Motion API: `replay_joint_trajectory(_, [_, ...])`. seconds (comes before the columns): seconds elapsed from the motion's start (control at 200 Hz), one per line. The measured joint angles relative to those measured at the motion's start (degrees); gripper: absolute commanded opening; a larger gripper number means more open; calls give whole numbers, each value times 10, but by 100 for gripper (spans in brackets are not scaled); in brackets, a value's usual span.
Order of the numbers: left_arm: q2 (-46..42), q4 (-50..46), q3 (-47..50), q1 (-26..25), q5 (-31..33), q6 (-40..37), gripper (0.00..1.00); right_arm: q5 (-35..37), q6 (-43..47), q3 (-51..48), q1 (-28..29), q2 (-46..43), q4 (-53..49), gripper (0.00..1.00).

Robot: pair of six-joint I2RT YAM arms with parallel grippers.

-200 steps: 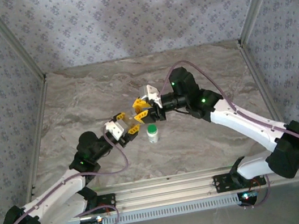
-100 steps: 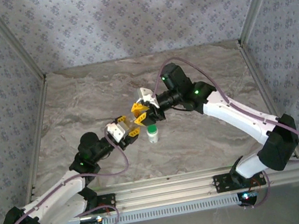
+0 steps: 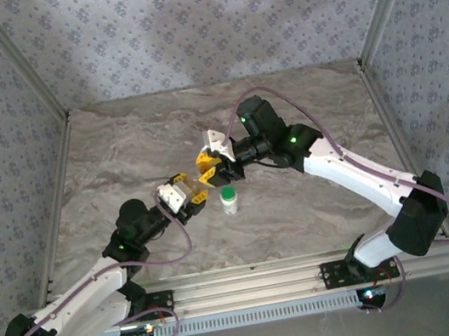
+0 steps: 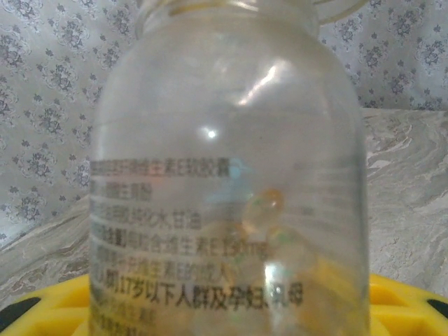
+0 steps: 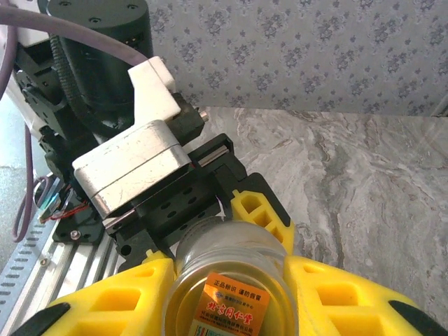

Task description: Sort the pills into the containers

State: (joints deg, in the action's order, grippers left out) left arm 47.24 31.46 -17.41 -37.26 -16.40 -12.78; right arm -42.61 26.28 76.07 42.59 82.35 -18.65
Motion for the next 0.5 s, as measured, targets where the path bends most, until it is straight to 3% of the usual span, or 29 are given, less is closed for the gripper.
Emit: replay_joint_trajectory(0.5, [-5,7,0,-3,6,2,17,5,-75,-1,-14,1,26,13])
